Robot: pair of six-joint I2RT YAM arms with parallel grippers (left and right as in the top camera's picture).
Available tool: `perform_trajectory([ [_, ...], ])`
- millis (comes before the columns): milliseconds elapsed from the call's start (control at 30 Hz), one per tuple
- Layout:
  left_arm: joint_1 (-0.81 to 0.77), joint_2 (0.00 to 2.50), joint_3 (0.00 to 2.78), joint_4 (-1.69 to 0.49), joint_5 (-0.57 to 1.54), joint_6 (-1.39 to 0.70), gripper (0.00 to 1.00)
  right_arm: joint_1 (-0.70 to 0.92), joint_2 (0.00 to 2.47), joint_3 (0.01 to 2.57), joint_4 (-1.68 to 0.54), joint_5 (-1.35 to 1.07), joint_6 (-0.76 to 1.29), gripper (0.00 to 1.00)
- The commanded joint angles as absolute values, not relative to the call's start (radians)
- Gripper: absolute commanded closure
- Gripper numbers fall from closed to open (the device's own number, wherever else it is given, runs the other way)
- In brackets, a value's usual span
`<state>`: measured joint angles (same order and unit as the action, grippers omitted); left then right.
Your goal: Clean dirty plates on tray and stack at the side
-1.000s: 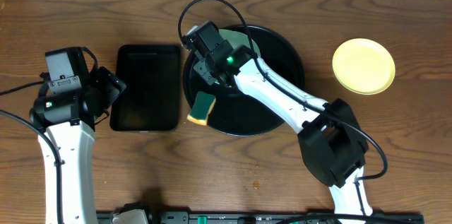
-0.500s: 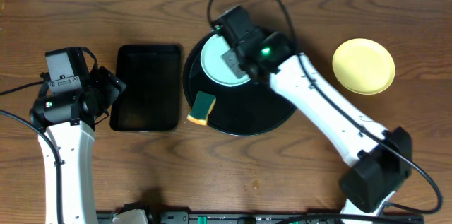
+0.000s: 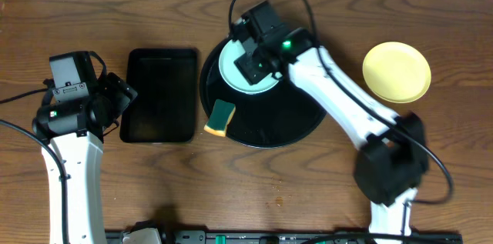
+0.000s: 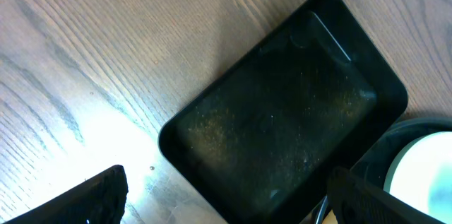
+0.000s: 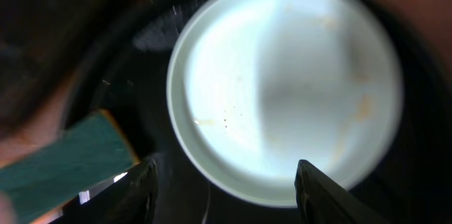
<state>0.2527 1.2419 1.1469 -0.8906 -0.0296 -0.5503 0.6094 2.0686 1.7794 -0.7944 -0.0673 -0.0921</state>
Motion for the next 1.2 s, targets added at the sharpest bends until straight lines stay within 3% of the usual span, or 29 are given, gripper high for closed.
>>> perform_trajectory([
  [0,0.258,1.246,1.162,-0.893,-0.039,-0.558,0.1,0.626,2.142,1.786,-0.771,-0.055,-0.144,0.42],
  [300,0.258,1.247,1.162,-0.893,-0.039,-0.559,0.1,0.643,2.166,1.786,-0.764,-0.033,-0.356,0.57],
  [433,0.258,1.247,1.162,-0.893,-0.039,-0.559,0.1,0.641,2.166,1.786,-0.822,0.002,-0.481,0.78],
  [567,0.258,1.246,1.161,-0.893,-0.038,-0.559,0.1,0.635,2.165,1.786,-0.869,0.114,-0.488,0.85],
  [733,0.258,1.246,1.162,-0.893,-0.038,-0.559,0.1,0.632,2.165,1.786,-0.949,0.124,-0.614,0.8],
  [800,0.258,1.246,1.162,-0.893,-0.039,-0.559,0.1,0.625,2.165,1.786,-0.985,0.123,-0.676,0.67],
  [900,0.258,1.246,1.162,-0.893,-0.039,-0.559,0.1,0.612,2.166,1.786,-0.998,0.116,-0.728,0.57],
  [1033,0.258,1.246,1.162,-0.893,-0.039,-0.559,0.1,0.586,2.166,1.785,-0.977,0.065,-0.78,0.66],
  [1167,0.258,1.246,1.161,-0.893,-0.039,-0.558,0.1,0.554,2.177,1.785,-0.962,-0.004,-0.812,0.68],
])
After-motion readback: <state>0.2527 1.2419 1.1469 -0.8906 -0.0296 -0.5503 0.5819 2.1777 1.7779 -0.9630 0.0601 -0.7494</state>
